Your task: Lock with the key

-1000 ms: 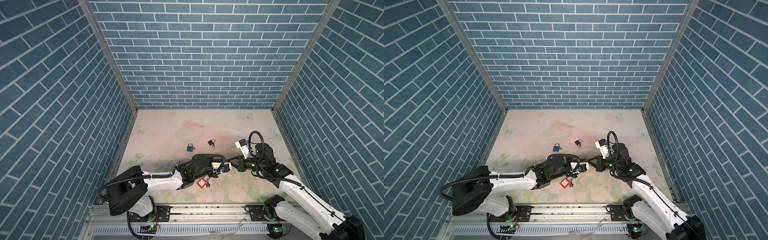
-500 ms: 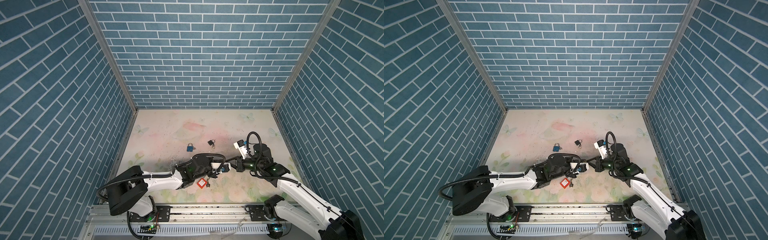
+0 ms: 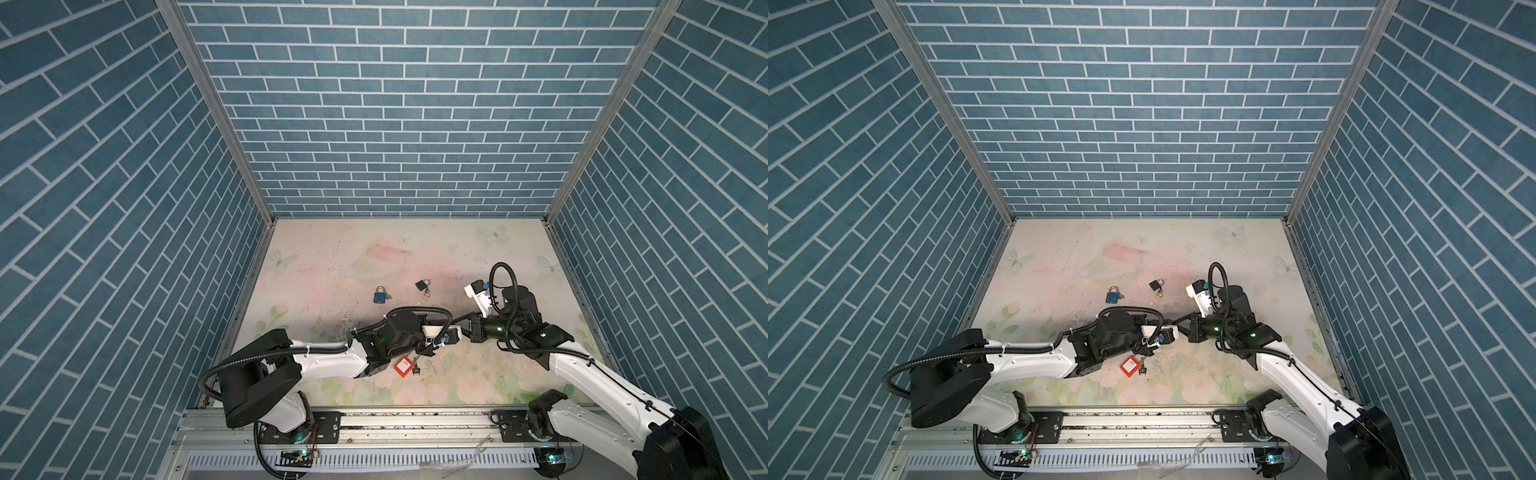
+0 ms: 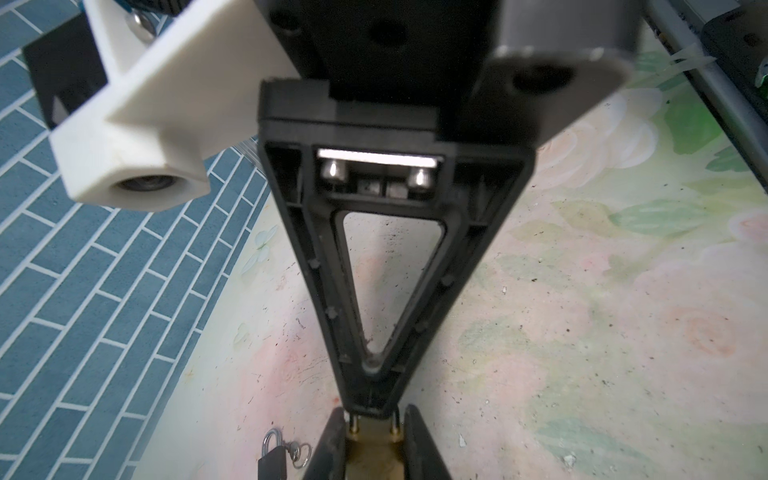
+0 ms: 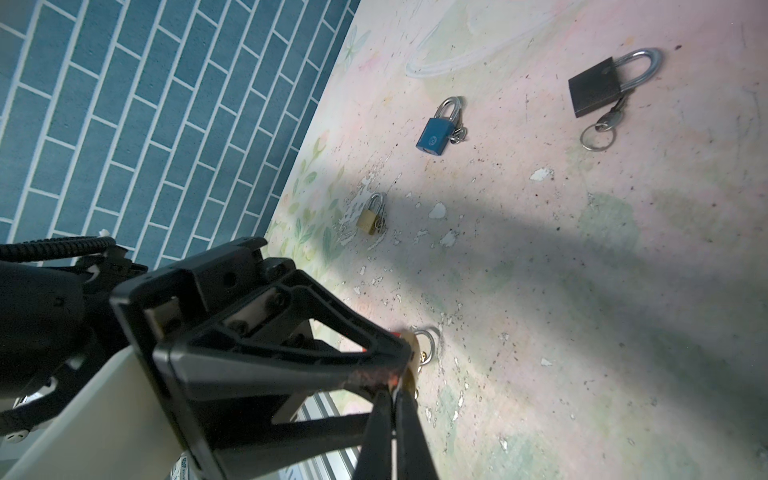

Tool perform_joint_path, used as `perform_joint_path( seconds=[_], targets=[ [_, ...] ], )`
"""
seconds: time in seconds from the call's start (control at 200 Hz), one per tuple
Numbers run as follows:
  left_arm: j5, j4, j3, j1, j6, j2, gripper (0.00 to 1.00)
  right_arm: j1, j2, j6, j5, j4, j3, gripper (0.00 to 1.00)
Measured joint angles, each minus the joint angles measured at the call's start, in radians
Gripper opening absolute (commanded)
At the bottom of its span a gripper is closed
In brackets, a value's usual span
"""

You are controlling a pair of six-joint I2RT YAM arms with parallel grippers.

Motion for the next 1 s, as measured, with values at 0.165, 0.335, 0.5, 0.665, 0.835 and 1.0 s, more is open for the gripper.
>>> perform_joint_path(
  seconds=[0.165, 0.335, 0.5, 0.665, 0.835, 1.0],
  targets=[
    [-0.003, -0.003, 0.000, 0.003, 0.000, 0.003, 0.00, 0.000, 0.020, 0.003, -0.003, 0.015, 0.000, 0.00],
    [-0.007, -0.007, 0.000, 0.006, -0.015, 0.003, 0.00, 0.005, 0.039, 0.005, -0.004, 0.032, 0.000, 0.00],
    [-0.008, -0.014, 0.006, 0.008, -0.033, 0.007, 0.00, 0.007, 0.047, 0.012, 0.000, 0.054, -0.005, 0.00],
    [-0.011, -0.023, 0.015, 0.012, -0.057, 0.020, 0.00, 0.011, 0.075, 0.027, 0.006, 0.089, -0.013, 0.00],
    [-0.016, -0.032, 0.015, 0.016, -0.065, 0.026, 0.00, 0.018, 0.101, 0.037, 0.008, 0.126, -0.022, 0.00],
    [-0.023, -0.032, 0.015, 0.019, -0.069, 0.026, 0.00, 0.023, 0.108, 0.037, 0.016, 0.138, -0.022, 0.00]
  ],
)
